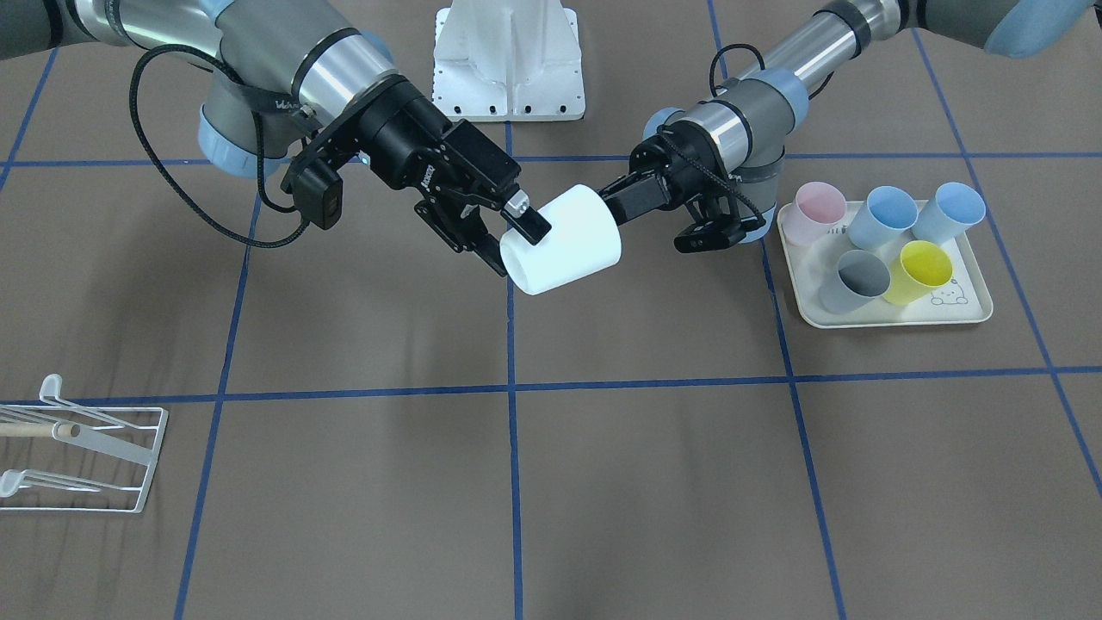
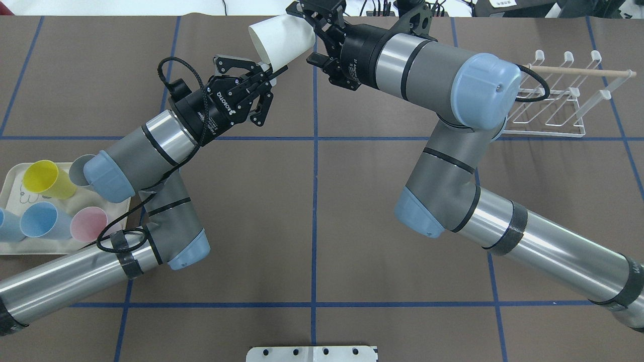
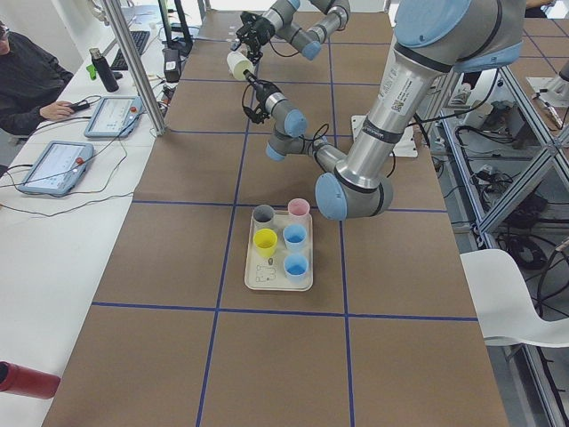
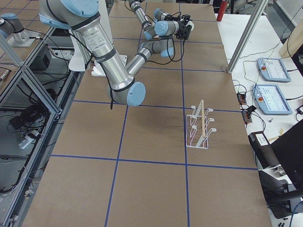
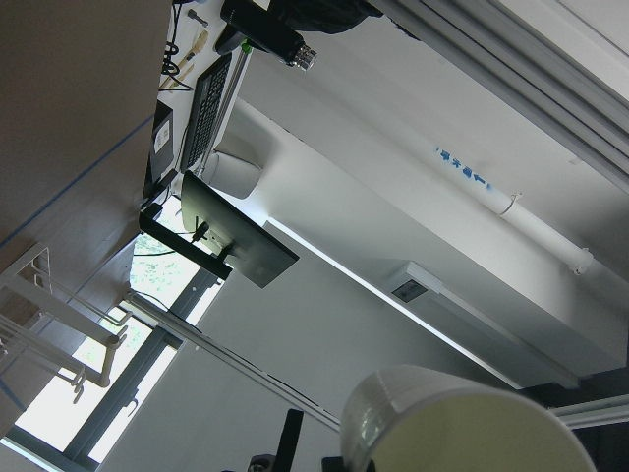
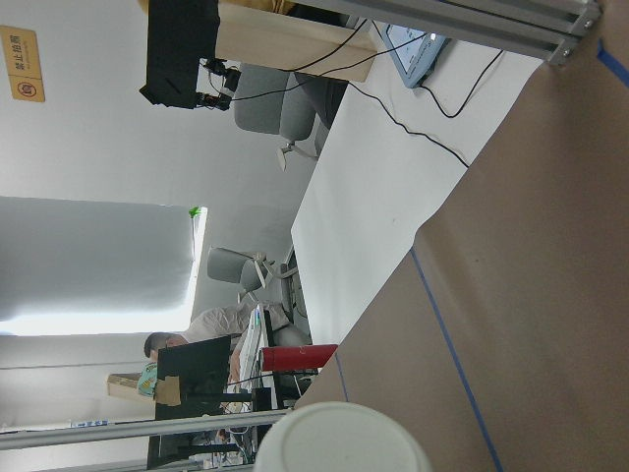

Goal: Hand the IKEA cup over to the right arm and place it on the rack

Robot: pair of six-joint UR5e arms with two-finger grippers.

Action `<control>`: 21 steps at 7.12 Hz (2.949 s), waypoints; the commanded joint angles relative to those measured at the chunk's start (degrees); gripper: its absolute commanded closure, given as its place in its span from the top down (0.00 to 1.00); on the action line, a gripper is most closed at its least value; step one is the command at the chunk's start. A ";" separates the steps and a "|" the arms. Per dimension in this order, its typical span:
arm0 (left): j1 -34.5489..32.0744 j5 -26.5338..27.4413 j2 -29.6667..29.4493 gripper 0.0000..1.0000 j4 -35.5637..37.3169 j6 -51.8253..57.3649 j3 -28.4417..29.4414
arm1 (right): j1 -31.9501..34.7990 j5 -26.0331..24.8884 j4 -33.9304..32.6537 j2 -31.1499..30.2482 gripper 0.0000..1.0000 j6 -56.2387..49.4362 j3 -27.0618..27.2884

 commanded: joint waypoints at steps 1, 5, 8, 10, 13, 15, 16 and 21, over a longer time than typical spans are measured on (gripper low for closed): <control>0.99 1.79 -2.33 0.00 0.03 0.07 2.04 | -0.02 -0.09 -0.03 0.03 0.99 0.02 -0.16; 1.34 1.88 -2.78 0.00 -0.14 -0.11 1.97 | -0.02 -0.09 -0.03 -0.06 0.98 0.02 -0.16; 1.34 1.80 -2.78 0.00 -0.23 -0.11 1.79 | 0.16 -0.70 -0.03 -0.14 0.98 -0.06 -0.77; 1.61 1.88 -2.87 0.00 -0.23 -0.02 1.88 | 0.16 -1.06 -0.03 -0.14 0.98 -0.06 -0.95; 1.70 1.97 -2.87 0.00 -0.23 -0.02 1.88 | 0.16 -1.06 -0.03 -0.06 0.98 -0.06 -0.95; 1.78 1.80 -2.96 0.22 0.03 0.07 1.88 | 0.16 -0.97 -0.03 -0.23 0.00 -0.06 -1.12; 1.70 1.80 -3.13 0.99 0.03 0.07 2.14 | 0.16 -0.88 -0.03 -0.41 0.00 -0.24 -1.21; 1.61 1.80 -2.61 1.00 -0.14 0.60 2.06 | 4.52 -0.27 0.06 -1.28 0.00 -0.15 -0.86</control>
